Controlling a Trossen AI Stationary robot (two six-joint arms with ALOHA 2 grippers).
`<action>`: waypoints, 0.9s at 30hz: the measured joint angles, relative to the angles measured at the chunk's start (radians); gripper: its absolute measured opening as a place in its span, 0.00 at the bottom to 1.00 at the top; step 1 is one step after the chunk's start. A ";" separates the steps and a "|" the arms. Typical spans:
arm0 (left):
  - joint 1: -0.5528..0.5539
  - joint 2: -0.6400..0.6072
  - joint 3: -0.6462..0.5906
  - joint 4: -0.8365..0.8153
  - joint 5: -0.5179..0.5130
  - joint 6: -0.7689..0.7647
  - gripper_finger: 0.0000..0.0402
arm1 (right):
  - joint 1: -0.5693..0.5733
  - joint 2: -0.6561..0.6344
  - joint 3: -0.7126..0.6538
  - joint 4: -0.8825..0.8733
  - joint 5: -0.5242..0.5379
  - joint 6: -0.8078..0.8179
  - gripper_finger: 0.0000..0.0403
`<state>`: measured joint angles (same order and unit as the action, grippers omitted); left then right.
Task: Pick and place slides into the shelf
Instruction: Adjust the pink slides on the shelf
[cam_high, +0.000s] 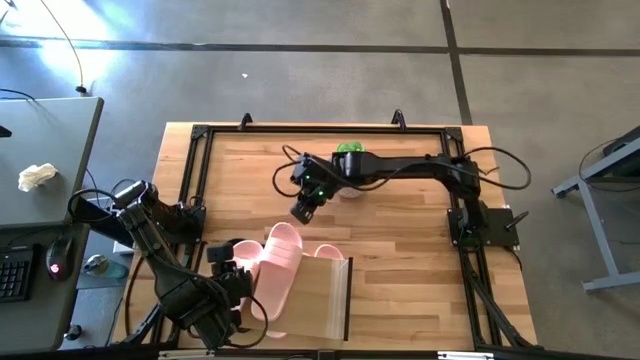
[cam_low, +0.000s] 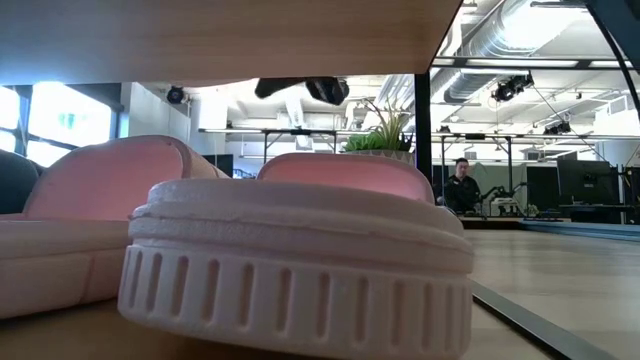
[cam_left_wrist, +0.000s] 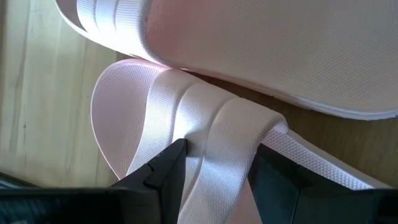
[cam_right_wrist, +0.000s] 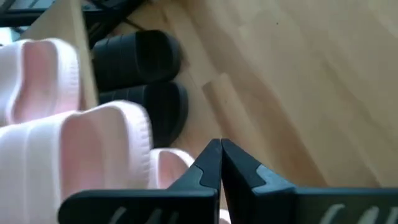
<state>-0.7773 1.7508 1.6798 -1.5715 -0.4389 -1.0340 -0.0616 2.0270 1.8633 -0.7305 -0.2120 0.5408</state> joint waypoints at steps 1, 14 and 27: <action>0.000 0.000 0.000 0.000 0.000 0.000 0.37 | 0.001 0.002 0.000 0.006 -0.006 0.000 0.00; 0.062 0.000 0.001 0.003 0.011 0.042 0.37 | 0.097 0.017 0.000 0.032 -0.075 0.046 0.00; 0.065 -0.002 0.001 0.002 0.001 0.034 0.37 | 0.139 0.017 0.000 0.061 -0.049 0.064 0.00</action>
<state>-0.7124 1.7492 1.6806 -1.5700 -0.4381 -1.0004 0.0778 2.0445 1.8633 -0.6693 -0.2605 0.6044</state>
